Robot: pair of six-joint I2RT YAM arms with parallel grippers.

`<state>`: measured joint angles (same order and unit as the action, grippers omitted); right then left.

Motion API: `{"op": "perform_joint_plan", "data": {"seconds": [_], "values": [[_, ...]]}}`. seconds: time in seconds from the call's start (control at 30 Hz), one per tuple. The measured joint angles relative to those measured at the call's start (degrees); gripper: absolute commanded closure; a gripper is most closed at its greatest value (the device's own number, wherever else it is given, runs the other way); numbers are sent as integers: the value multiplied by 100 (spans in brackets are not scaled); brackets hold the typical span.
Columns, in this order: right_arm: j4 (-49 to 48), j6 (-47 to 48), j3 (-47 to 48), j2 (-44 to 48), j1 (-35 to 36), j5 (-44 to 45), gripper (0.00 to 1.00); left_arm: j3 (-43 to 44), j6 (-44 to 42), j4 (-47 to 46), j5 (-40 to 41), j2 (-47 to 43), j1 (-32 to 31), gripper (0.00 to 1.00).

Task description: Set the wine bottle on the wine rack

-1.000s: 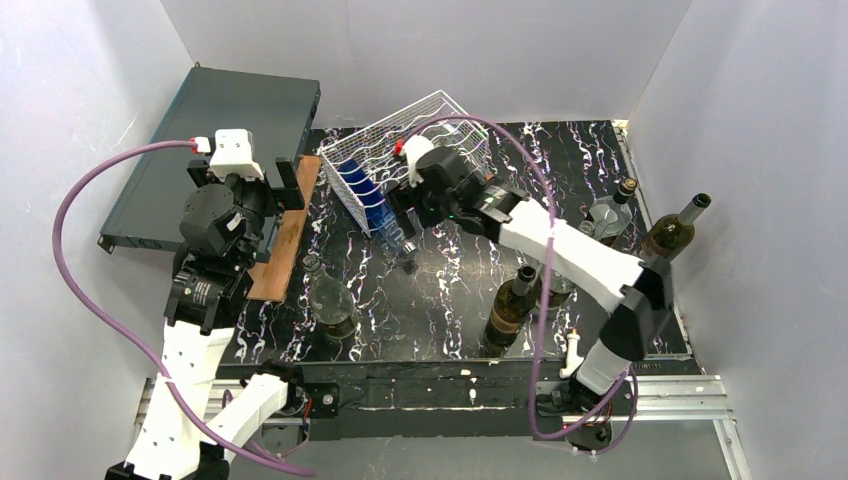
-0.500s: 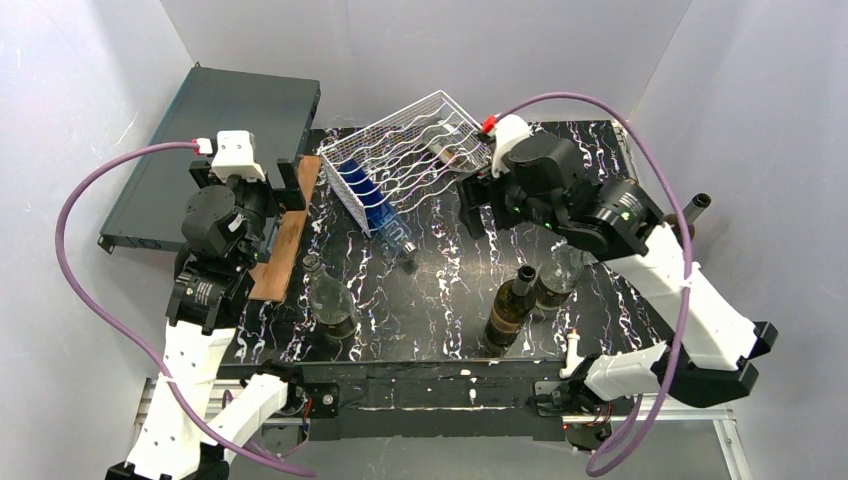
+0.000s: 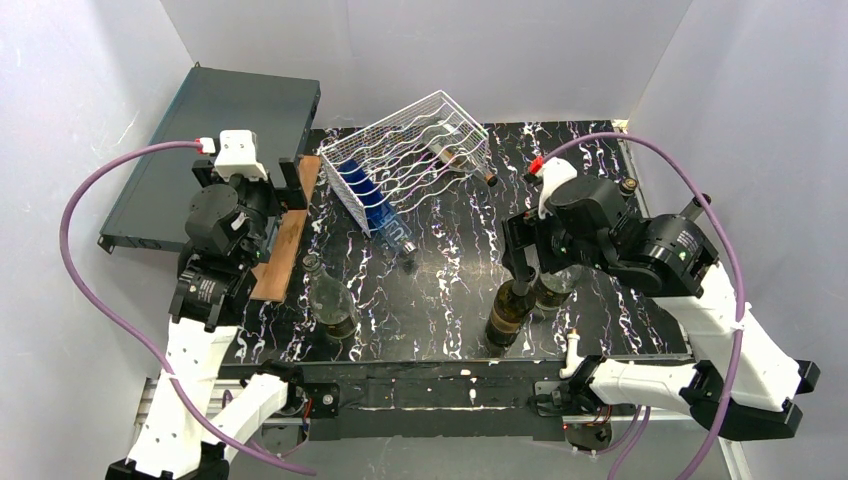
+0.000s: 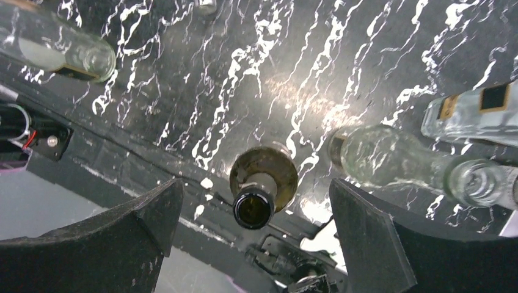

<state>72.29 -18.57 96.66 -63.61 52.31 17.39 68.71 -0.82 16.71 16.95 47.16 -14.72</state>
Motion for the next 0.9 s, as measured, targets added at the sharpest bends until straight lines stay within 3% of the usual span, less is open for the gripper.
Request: {"op": "perform_joint_plan", "data": {"seconds": [0.3,0.7,0.9], "values": [[-133,-212,-839,153,0,-409,9,-13,0,-4,0,120,0,1],[-452,-345,-1565,380,0,-424,36,-61,0,-4,-22,175,0,1],[-511,-387,-1687,437,0,-372,38,-61,0,-4,-26,175,0,1]]}}
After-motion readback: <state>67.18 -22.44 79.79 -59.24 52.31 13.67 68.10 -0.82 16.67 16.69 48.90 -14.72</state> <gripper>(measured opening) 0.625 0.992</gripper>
